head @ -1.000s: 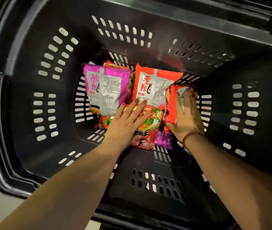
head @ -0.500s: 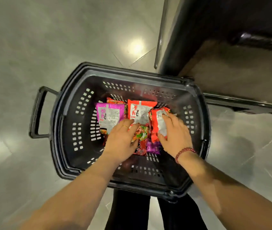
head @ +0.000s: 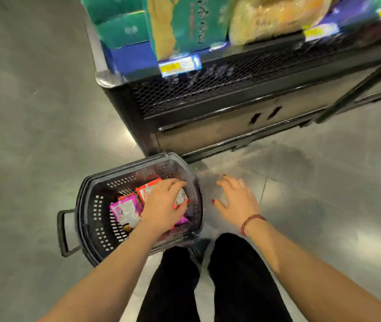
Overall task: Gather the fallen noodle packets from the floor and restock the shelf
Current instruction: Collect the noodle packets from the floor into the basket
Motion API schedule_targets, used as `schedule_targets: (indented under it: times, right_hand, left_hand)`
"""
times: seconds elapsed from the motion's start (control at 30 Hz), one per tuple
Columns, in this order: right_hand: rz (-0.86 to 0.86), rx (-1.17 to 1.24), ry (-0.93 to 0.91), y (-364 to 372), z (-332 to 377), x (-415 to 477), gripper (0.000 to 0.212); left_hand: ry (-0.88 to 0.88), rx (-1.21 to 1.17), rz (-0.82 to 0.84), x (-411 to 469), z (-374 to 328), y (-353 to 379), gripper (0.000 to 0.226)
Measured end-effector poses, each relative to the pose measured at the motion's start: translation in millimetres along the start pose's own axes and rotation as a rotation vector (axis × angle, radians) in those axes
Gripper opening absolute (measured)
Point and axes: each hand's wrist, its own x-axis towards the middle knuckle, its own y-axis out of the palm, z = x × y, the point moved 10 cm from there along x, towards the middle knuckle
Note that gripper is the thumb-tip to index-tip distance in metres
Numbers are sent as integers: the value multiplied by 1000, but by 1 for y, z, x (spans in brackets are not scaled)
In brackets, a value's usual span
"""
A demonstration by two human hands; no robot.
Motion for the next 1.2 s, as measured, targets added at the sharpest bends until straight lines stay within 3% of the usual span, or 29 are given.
schedule_targets:
  times: [0.3, 0.77, 1.2]
  right_hand:
    - [-197, 198, 320, -71, -169, -120, 53]
    - [-323, 272, 657, -145, -446, -280, 55]
    - [-507, 339, 916, -254, -645, -293, 63]
  left_hand:
    - [269, 95, 224, 48, -182, 59, 53]
    - [660, 177, 402, 113, -503, 198, 56]
    - [946, 229, 482, 263, -724, 283, 60]
